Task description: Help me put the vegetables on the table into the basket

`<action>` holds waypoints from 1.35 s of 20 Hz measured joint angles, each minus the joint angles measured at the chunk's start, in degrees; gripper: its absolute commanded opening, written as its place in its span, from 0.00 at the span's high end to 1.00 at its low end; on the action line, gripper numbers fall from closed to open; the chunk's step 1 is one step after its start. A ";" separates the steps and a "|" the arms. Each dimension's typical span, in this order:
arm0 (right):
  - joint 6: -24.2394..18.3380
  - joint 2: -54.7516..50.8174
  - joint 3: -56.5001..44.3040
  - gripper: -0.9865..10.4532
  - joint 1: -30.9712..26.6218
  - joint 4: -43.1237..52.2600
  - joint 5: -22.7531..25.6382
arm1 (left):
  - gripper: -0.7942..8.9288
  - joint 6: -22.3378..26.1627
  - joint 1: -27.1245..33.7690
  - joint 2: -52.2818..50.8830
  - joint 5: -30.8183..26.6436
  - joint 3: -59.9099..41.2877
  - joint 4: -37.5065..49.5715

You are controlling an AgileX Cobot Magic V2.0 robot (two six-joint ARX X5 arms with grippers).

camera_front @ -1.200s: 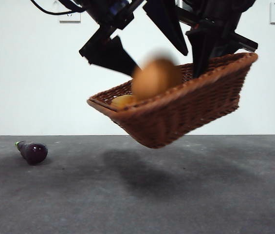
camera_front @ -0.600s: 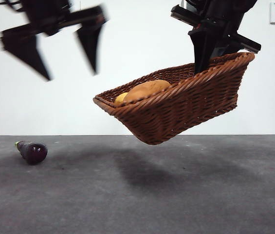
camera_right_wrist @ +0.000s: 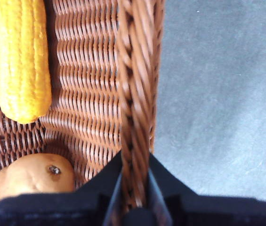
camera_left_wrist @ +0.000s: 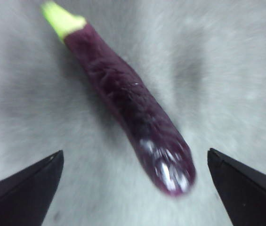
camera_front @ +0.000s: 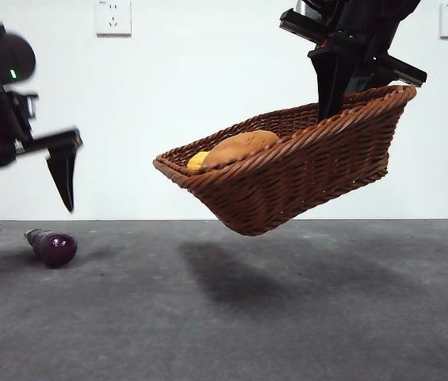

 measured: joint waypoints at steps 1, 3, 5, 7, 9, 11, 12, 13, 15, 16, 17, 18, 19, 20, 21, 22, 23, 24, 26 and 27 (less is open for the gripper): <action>0.00 0.00 0.00 0.92 0.00 -0.07 0.02 | 0.27 -0.90 -0.11 1.49 0.02 0.00 1.33; 0.00 0.02 0.00 0.92 0.00 -0.52 0.00 | 0.27 -2.58 -0.44 2.99 -0.50 -0.02 3.02; -0.07 0.00 0.00 0.92 0.00 -0.98 0.02 | 0.27 -3.52 -0.61 3.58 -1.53 -0.02 3.76; -0.26 0.00 0.00 0.92 0.00 -0.98 0.02 | 0.28 -3.78 -0.94 4.31 -3.06 -0.02 3.76; -0.28 0.00 0.00 0.92 0.00 -0.98 0.02 | 0.28 -3.91 -1.11 5.20 -3.52 -0.02 3.78; -0.42 0.00 0.00 0.92 0.00 -0.96 0.02 | 0.28 -3.91 -1.53 6.03 -4.20 -0.02 3.80; -0.48 0.00 0.00 0.92 0.00 -0.98 0.02 | 0.30 -3.89 -1.66 6.29 -4.37 0.04 3.89; -0.50 0.00 0.00 0.92 0.00 -0.98 0.02 | 0.39 -3.89 -1.75 6.34 -4.63 0.04 3.93; -0.50 0.00 0.00 0.92 0.00 -0.98 0.02 | 0.67 -3.87 -2.03 6.43 -5.22 0.04 4.33; -0.50 0.00 0.00 0.92 0.00 -0.98 0.02 | 0.80 -3.87 -2.03 6.45 -5.31 0.04 4.37; -0.52 0.00 0.00 0.92 0.00 -1.01 0.02 | 0.92 -3.54 -2.12 6.56 -5.40 0.04 4.48; -0.52 0.00 0.00 0.92 0.00 -1.03 0.04 | 0.93 -3.08 -2.14 6.67 -5.40 0.04 4.57; -0.52 0.00 0.00 0.92 0.00 -1.07 0.04 | 0.93 -2.43 -2.23 6.75 -5.35 0.04 4.63; -0.55 0.00 0.00 0.92 0.00 -1.14 0.04 | 0.93 -1.86 -2.36 6.78 -5.35 0.04 4.66; -0.59 0.00 0.00 0.92 0.00 -1.16 0.02 | 0.93 -1.20 -2.47 6.78 -5.29 0.04 4.68; -0.66 0.00 0.00 0.92 0.00 -1.18 0.04 | 0.93 -0.52 -2.54 6.78 -5.05 0.04 4.63; -0.66 0.00 0.00 0.92 0.00 -1.22 0.04 | 0.93 -0.02 -2.58 6.78 -4.59 0.04 4.61; -0.68 0.00 0.00 0.92 0.00 -1.29 0.04 | 0.93 0.85 -2.58 6.62 -3.61 0.04 4.24; -0.66 0.00 0.00 0.92 0.00 -1.27 0.07 | 0.93 2.23 -2.58 4.76 -0.42 0.00 3.32; -0.66 0.00 0.00 0.92 0.00 -1.27 0.09 | 0.93 2.58 -2.58 2.78 1.42 -0.02 3.04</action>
